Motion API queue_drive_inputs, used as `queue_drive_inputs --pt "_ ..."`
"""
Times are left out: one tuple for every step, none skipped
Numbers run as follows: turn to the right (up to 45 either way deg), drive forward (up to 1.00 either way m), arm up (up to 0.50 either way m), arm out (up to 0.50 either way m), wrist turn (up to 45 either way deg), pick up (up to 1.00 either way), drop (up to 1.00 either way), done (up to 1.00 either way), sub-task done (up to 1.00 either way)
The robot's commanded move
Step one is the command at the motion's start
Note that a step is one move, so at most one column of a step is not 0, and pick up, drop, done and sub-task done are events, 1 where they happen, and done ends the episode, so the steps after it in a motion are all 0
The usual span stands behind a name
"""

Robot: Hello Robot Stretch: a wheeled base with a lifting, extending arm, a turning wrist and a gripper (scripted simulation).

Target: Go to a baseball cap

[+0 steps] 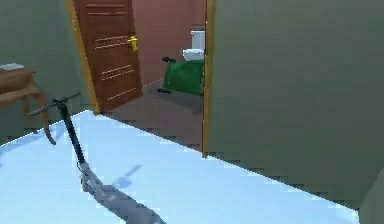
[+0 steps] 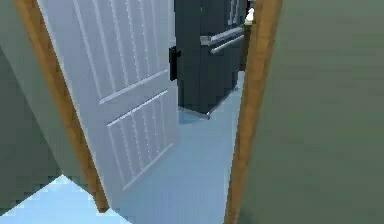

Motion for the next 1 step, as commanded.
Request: queue_drive_inputs --pt "30.0 0.00 0.00 0.00 0.0 0.00 0.00 0.00 0.00"
